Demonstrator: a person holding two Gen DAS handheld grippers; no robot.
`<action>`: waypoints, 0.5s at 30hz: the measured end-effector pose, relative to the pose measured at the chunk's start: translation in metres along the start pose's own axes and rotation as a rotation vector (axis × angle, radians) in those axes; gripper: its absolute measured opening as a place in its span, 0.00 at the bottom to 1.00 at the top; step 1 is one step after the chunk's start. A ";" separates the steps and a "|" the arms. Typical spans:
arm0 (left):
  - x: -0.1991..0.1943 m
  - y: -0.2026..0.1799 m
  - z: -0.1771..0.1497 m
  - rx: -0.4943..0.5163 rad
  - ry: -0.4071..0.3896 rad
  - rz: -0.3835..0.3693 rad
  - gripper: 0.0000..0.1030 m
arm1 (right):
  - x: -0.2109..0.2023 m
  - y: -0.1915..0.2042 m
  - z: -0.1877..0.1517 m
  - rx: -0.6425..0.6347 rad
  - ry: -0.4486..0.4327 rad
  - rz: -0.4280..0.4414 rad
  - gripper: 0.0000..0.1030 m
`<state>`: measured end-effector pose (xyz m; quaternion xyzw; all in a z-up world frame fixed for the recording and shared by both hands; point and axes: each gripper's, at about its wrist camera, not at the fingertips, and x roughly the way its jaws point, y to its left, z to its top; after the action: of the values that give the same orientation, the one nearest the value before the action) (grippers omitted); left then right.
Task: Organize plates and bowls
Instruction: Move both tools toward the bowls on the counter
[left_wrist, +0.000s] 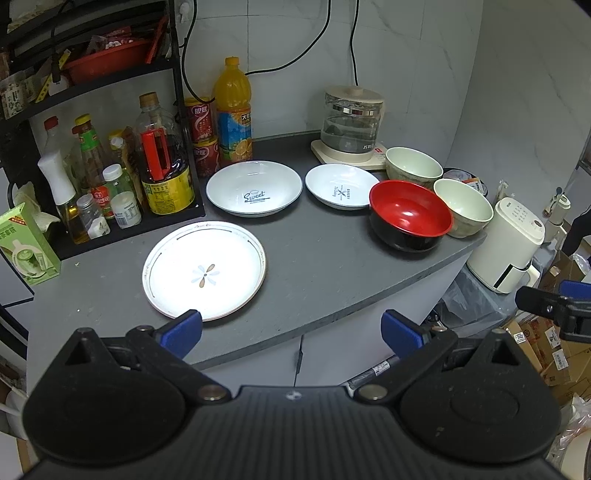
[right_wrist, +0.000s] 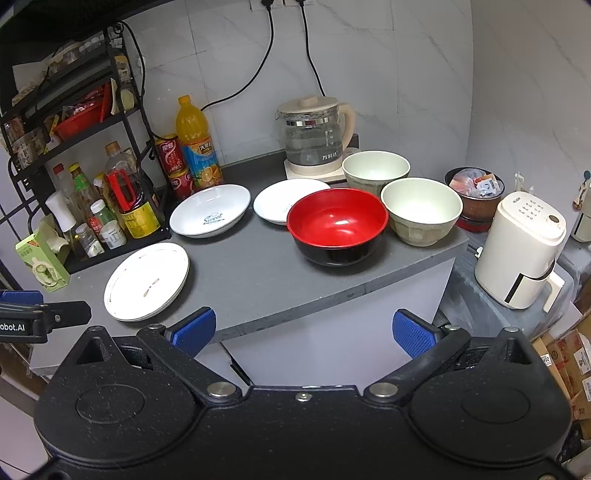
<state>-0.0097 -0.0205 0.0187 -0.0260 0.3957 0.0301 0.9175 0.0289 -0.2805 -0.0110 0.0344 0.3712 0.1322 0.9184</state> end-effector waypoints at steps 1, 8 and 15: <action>0.001 0.000 0.001 0.001 0.001 -0.003 0.99 | 0.000 0.000 0.000 0.002 0.000 -0.001 1.00; 0.012 -0.009 0.013 0.017 0.011 -0.018 0.99 | 0.008 -0.009 0.006 0.027 0.002 -0.008 1.00; 0.032 -0.018 0.032 0.036 0.024 -0.047 0.99 | 0.019 -0.020 0.017 0.047 0.001 -0.046 1.00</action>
<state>0.0369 -0.0354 0.0178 -0.0194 0.4063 0.0010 0.9135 0.0583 -0.2938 -0.0151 0.0474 0.3754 0.1023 0.9200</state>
